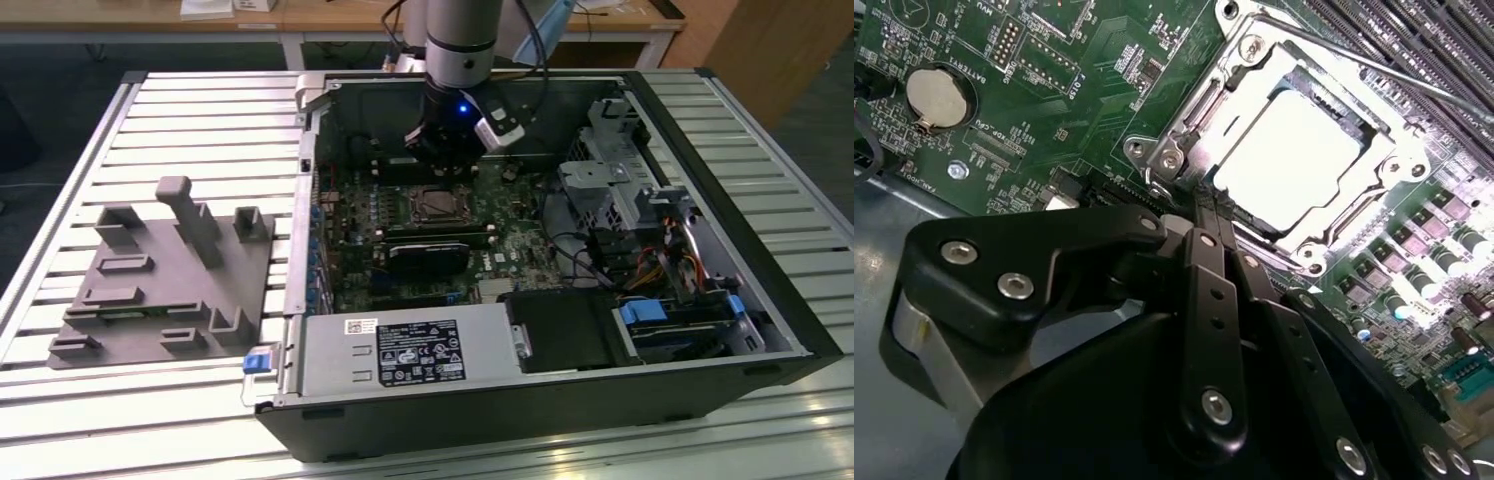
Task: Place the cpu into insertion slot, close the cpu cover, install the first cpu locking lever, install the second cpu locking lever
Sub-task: 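Install the first cpu locking lever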
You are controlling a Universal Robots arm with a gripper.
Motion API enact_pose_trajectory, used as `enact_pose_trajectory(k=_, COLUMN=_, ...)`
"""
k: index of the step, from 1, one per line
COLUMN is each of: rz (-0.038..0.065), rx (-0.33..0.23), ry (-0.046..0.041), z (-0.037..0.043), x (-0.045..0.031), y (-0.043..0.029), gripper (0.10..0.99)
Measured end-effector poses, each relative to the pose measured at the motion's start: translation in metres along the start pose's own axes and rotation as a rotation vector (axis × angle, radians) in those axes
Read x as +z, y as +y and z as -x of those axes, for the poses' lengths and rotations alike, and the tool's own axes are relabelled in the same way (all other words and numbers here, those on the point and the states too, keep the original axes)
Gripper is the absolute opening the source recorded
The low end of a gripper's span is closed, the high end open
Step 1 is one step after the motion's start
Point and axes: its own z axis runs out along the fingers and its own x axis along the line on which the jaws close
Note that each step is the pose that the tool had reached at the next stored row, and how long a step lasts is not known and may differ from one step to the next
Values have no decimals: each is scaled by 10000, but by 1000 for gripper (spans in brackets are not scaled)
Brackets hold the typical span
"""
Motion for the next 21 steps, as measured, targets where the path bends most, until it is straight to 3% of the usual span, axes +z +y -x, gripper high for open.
enact_pose_trajectory(k=9, rz=60, rx=0, ry=-10, z=4, x=12, y=29, gripper=106)
enact_pose_trajectory(k=16, rz=58, rx=0, ry=-9, z=5, x=-82, y=29, gripper=106)
enact_pose_trajectory(k=21, rz=58, rx=3, ry=-8, z=10, x=-83, y=26, gripper=106)
